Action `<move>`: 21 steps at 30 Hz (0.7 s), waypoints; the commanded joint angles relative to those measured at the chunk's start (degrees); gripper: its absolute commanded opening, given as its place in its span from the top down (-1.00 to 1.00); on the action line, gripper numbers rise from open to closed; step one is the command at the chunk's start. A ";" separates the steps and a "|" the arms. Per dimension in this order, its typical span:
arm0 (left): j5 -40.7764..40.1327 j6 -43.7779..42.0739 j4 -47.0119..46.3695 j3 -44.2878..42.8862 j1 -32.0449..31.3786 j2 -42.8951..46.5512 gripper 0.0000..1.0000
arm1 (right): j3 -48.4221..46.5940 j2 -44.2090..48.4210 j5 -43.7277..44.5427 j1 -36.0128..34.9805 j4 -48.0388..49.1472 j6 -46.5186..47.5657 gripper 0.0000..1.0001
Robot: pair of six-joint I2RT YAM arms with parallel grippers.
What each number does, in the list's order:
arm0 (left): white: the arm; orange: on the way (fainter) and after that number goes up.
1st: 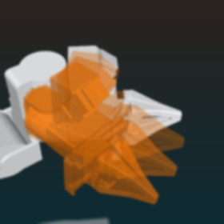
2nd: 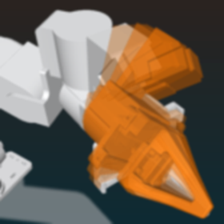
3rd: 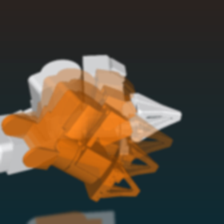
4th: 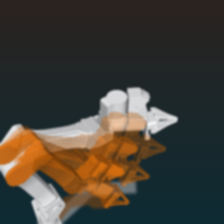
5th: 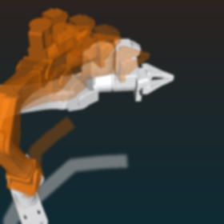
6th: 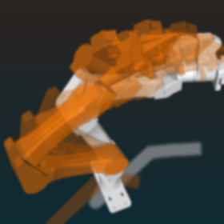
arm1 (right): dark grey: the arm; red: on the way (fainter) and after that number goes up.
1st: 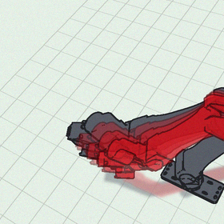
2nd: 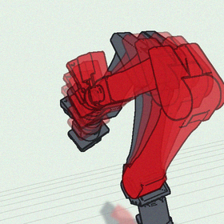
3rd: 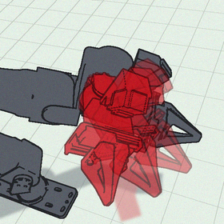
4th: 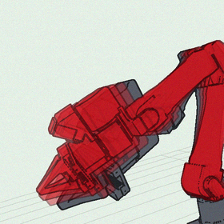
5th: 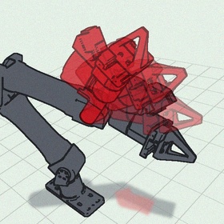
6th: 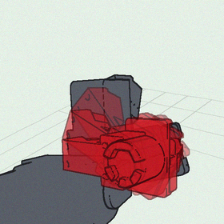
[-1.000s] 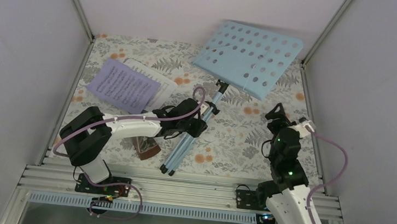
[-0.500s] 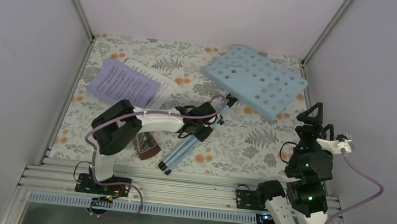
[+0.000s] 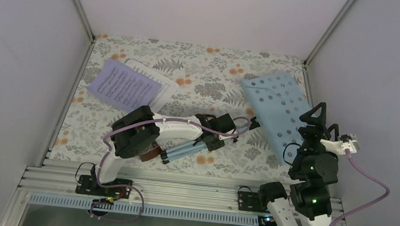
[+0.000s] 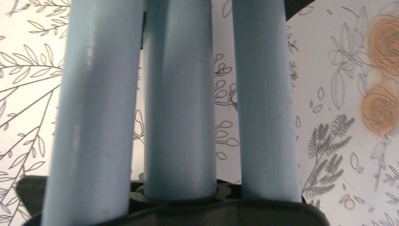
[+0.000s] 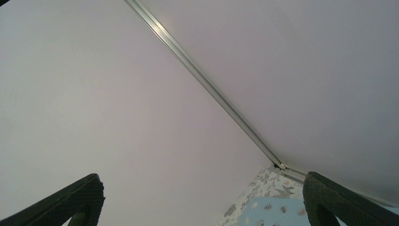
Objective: Pack up the instrument practice props
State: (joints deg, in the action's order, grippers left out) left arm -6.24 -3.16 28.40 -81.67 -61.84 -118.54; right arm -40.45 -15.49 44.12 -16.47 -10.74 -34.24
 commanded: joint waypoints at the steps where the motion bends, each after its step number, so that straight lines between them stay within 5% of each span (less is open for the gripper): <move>1: -8.24 -5.01 -12.70 -4.56 0.07 -0.02 0.95 | 0.64 -0.48 0.16 -0.15 1.28 0.60 -0.99; 4: -8.32 -4.95 -11.51 -5.21 -0.08 -0.70 0.90 | 0.82 -0.74 -0.14 -0.16 1.44 0.47 -0.99; 13: -8.11 -4.32 -10.96 -5.27 -0.76 -1.04 0.17 | 1.15 -1.12 -0.66 -0.16 1.50 0.21 -0.99; 21: -8.28 -3.88 -11.37 -4.55 -1.07 -0.67 -0.05 | 1.33 -0.91 -0.60 -0.14 1.23 0.20 -0.99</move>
State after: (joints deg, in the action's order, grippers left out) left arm -12.47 -8.21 27.55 -83.92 -62.65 -120.20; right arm -39.70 -16.19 42.89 -16.47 -10.20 -34.13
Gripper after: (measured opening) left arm 0.506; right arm 0.996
